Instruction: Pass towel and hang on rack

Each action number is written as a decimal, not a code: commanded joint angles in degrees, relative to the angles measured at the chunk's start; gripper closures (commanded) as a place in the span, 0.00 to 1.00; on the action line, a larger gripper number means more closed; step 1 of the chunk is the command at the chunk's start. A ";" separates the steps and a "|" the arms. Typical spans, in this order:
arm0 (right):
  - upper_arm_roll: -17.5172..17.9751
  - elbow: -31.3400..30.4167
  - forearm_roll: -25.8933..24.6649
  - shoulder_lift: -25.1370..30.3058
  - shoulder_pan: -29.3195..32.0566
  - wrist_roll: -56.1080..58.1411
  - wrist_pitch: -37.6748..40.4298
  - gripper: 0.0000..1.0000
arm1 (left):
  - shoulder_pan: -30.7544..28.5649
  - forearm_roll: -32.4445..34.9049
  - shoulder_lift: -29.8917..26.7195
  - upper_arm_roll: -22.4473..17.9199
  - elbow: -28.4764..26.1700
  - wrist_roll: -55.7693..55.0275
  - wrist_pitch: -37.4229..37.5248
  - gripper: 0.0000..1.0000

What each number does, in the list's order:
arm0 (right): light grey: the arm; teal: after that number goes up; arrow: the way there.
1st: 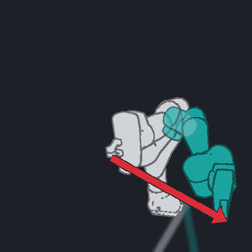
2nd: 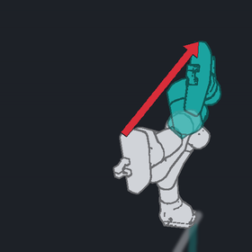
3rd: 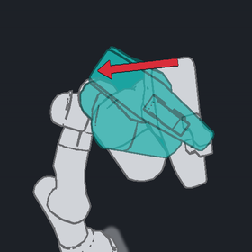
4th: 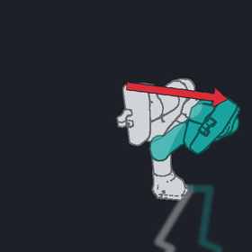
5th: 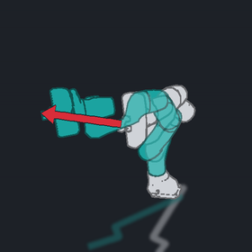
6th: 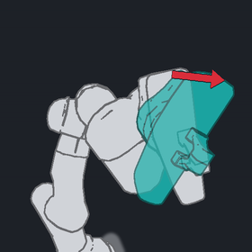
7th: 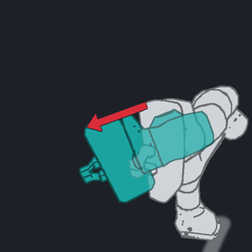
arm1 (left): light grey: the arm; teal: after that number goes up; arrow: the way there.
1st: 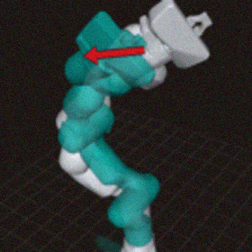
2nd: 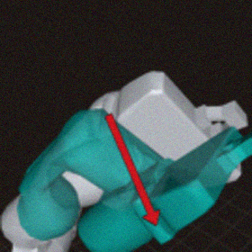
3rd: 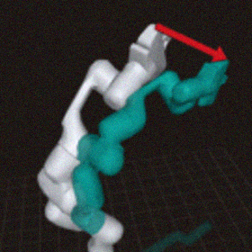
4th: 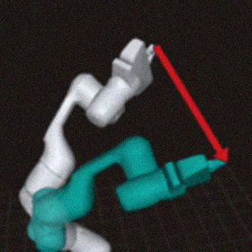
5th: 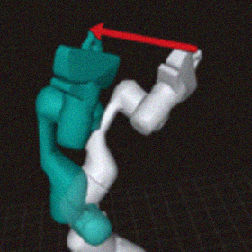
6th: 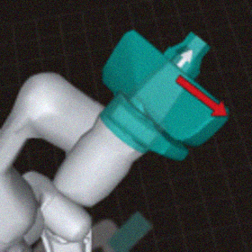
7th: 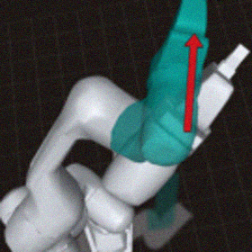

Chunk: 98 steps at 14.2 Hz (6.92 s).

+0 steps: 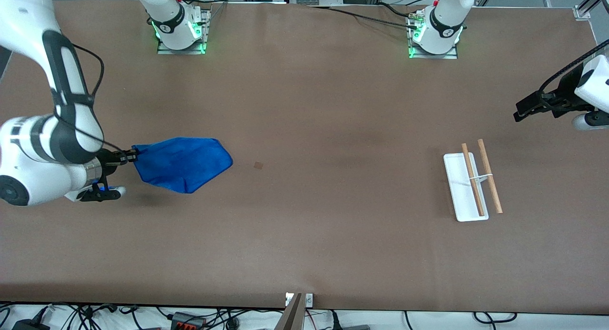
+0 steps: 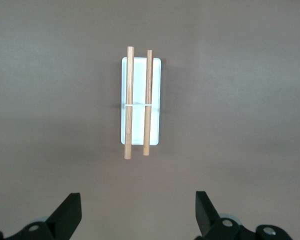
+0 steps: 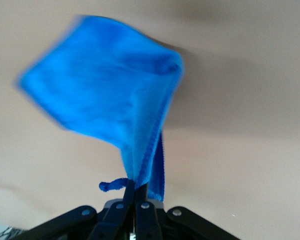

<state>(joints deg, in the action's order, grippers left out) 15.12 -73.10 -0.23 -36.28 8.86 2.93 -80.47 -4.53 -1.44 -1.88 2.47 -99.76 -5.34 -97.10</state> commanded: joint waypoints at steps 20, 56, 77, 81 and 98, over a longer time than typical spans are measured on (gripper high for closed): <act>32.35 12.64 -1.53 -1.95 -24.49 -23.67 -47.13 1.00 | -0.13 -15.40 12.95 0.60 4.22 50.25 -8.62 0.00; 27.77 7.97 -3.29 -4.85 -31.27 -24.29 -63.23 1.00 | 1.89 -78.54 29.22 9.74 -15.12 143.42 -24.18 0.99; 26.01 3.14 -23.33 1.03 -5.10 -23.59 -18.68 0.00 | -11.37 -32.07 21.48 7.20 -2.65 108.26 -20.17 0.99; 20.61 2.97 -22.89 4.35 -2.35 -23.77 -16.04 0.00 | -16.90 -25.20 22.36 7.28 -0.62 107.20 -19.27 0.99; -16.26 -2.66 -0.83 23.00 -5.70 -5.59 -8.83 0.00 | -25.97 -24.40 35.45 7.28 3.95 115.29 -20.15 0.98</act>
<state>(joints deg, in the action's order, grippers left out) -1.26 -73.57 -2.94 -15.75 1.98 -5.36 -90.23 -29.19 -26.91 30.82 9.07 -98.53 108.46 -117.80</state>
